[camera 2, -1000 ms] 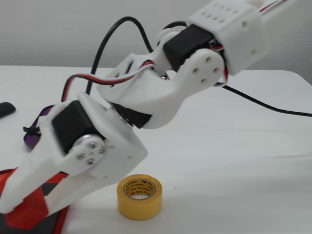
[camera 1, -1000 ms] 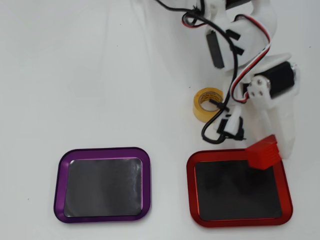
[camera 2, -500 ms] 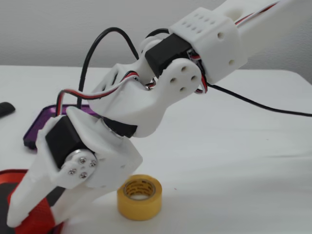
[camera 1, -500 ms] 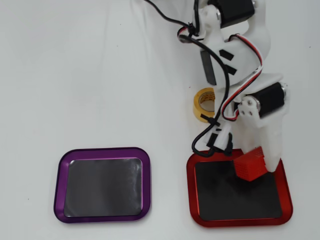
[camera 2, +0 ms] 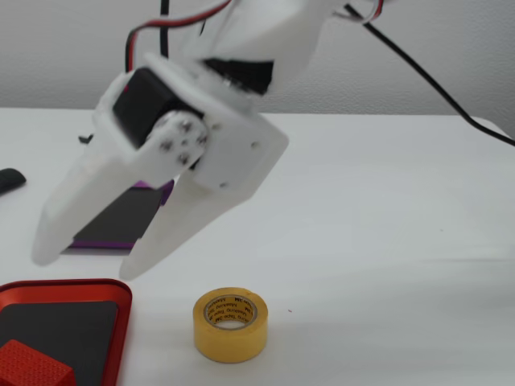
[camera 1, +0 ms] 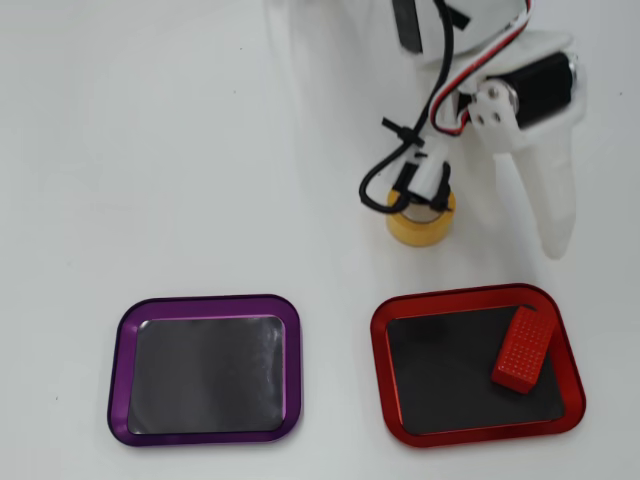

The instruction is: Grasp a red block and put it in the left red dish.

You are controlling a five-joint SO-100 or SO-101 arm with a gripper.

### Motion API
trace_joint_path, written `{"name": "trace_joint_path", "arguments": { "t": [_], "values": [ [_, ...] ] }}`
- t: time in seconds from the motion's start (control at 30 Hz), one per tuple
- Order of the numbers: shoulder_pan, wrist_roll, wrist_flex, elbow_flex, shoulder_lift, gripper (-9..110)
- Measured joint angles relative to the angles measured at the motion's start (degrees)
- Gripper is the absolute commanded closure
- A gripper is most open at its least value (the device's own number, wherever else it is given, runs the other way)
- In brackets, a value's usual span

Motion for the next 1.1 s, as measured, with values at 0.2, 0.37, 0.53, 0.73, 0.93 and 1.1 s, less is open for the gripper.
{"name": "trace_joint_path", "arguments": {
  "t": [0.2, 0.37, 0.53, 0.73, 0.93, 1.1],
  "values": [
    [-1.3, 0.0, 14.8, 0.0, 13.2, 83],
    [-0.6, 1.8, 25.9, 2.2, 25.2, 83],
    [1.6, 3.2, 30.0, 11.5, 39.0, 83],
    [7.9, 3.2, 29.6, 29.9, 57.8, 83],
    [9.3, 3.3, 23.0, 51.9, 79.0, 83],
    [9.0, 3.3, 13.3, 71.1, 98.0, 83]
  ]
}}
